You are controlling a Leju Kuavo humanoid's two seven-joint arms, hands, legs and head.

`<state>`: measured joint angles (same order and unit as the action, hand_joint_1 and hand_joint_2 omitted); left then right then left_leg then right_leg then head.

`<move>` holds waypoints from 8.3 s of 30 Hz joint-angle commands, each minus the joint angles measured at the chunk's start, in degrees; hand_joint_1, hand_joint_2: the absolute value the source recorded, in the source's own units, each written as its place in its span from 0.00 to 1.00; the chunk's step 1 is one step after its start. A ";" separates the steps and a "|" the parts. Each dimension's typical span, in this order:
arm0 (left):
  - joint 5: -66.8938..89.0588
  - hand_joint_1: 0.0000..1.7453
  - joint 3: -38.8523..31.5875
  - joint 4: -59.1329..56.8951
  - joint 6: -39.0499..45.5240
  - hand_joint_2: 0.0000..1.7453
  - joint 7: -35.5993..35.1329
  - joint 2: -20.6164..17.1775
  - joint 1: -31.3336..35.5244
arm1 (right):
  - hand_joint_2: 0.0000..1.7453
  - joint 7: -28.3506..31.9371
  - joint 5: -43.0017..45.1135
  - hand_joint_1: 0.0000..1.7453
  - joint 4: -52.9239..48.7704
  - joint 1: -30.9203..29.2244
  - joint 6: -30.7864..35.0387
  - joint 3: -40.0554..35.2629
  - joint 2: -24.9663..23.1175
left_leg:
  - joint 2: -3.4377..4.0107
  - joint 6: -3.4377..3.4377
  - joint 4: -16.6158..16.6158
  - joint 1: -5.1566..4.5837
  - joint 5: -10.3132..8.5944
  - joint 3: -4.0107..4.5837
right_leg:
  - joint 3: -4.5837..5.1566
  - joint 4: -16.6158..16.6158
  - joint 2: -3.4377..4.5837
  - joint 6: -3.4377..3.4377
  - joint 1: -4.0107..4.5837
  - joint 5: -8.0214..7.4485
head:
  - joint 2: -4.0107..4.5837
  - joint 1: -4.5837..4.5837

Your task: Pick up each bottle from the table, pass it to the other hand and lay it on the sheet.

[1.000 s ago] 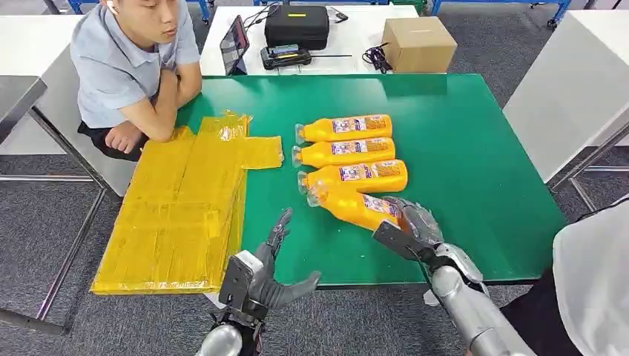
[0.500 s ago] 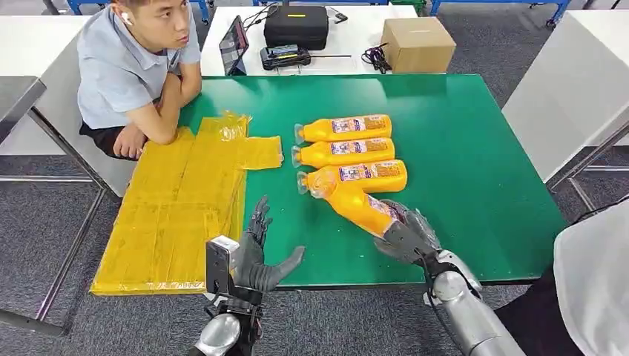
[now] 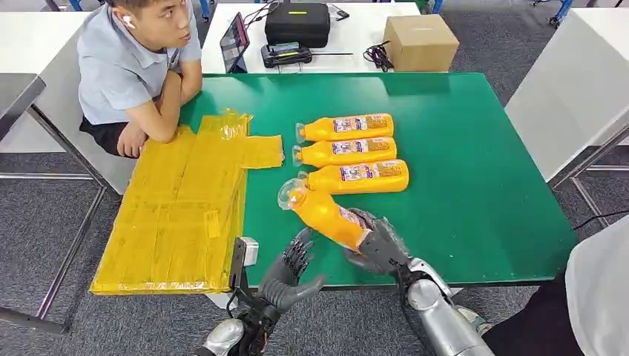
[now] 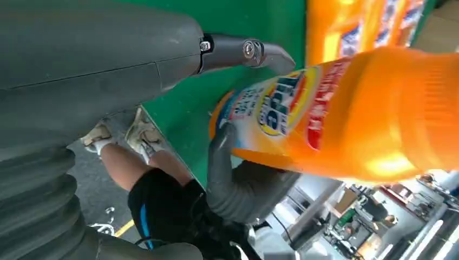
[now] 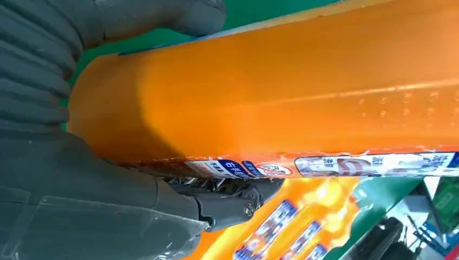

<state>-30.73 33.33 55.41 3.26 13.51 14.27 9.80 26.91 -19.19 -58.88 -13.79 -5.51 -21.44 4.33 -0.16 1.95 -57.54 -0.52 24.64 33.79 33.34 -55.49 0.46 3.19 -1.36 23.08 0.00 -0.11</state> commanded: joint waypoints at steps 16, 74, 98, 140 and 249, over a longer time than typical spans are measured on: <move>3.13 0.00 4.43 -9.27 -1.13 1.00 8.13 0.13 7.42 | 1.00 1.14 5.15 1.00 -1.63 -0.96 -2.94 -5.82 0.15 | -0.12 -0.11 -0.05 0.07 0.03 0.34 | 0.24 -0.02 -0.18 -0.12 0.08 0.06 | 0.00 0.00; 4.58 1.00 2.61 -6.06 11.87 1.00 13.12 2.00 10.38 | 1.00 -0.02 5.87 0.00 -5.20 -1.12 -0.43 -10.57 -1.49 | -0.01 -0.20 -0.10 0.18 0.16 0.45 | 0.29 -0.02 -0.14 -0.24 0.20 0.13 | 0.00 0.00; 23.22 1.00 0.88 -0.44 26.85 1.00 13.20 -0.06 10.58 | 1.00 0.13 3.20 0.00 -9.54 3.90 2.51 -7.58 -2.20 | -0.16 -0.06 0.00 0.02 -0.01 0.72 | 0.58 -0.01 -0.25 -0.08 0.03 0.04 | 0.00 0.02; 97.08 1.00 -15.64 -9.32 24.65 1.00 -13.33 -16.52 19.89 | 1.00 2.34 3.75 0.00 -18.37 6.82 -1.69 -1.99 -4.07 | -0.17 -0.09 -0.01 0.10 -0.08 0.73 | 0.60 -0.04 -0.27 -0.09 0.07 0.03 | 0.00 0.02; 108.95 0.00 -4.91 -27.35 18.70 1.00 -18.72 -7.60 25.75 | 1.00 3.45 2.06 0.00 -16.08 6.40 -2.47 -1.15 -5.14 | -0.60 -0.19 0.03 0.09 -0.27 0.18 | -0.10 0.00 -0.63 -0.12 0.06 0.00 | 0.00 0.02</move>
<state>76.92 22.06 27.28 20.42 -4.00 8.04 36.95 30.12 -17.05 -77.26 -6.97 -8.28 -23.37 -1.44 -0.87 1.85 -57.53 -0.49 24.35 34.01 33.27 -55.53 -0.25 3.19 -1.36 23.10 0.00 -0.09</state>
